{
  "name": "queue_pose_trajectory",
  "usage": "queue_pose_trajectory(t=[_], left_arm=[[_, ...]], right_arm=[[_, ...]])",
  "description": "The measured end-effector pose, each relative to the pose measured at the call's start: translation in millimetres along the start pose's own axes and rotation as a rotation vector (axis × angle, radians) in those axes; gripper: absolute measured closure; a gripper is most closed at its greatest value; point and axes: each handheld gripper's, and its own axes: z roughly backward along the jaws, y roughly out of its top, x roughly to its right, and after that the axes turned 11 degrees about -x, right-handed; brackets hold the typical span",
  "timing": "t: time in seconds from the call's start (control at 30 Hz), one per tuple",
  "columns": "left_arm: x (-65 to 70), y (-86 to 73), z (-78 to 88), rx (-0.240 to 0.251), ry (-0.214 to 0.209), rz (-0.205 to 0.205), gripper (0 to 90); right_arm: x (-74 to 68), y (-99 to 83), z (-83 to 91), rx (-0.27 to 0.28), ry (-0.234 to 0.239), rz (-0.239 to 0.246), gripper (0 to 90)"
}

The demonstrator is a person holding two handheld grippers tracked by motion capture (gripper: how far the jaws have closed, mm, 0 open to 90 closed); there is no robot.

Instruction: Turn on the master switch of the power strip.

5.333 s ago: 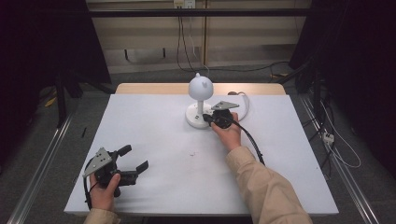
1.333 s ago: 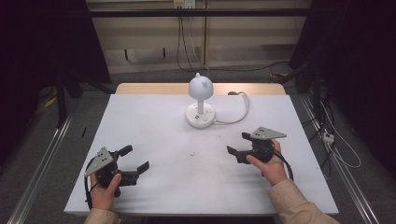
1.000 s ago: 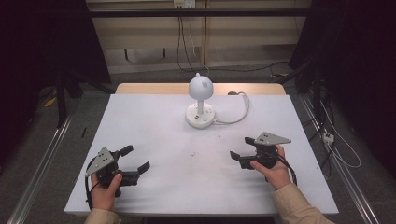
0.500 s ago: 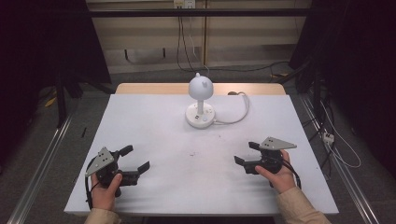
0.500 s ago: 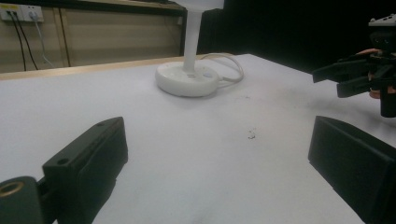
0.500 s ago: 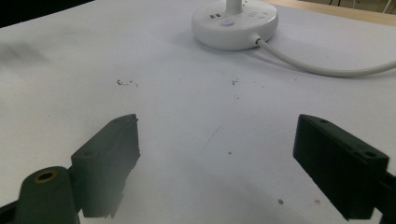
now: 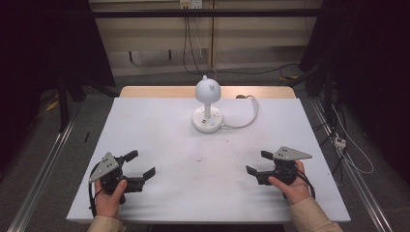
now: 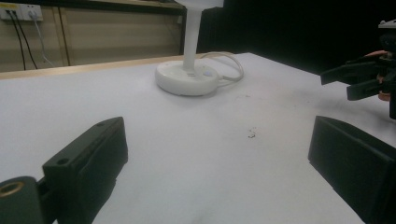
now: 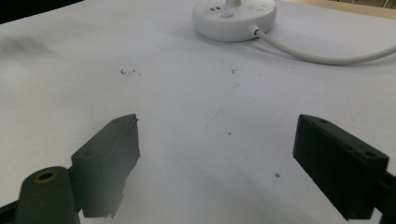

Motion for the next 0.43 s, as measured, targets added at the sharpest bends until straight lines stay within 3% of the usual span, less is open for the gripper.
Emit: queue_pose_trajectory(t=[0.43], left_arm=[[-1.4,0.4,-0.4,-0.003,0.005,0.008,4.5]], right_arm=[[-0.1,-14.6,11.9,-0.007,-0.013,-0.007,11.5]])
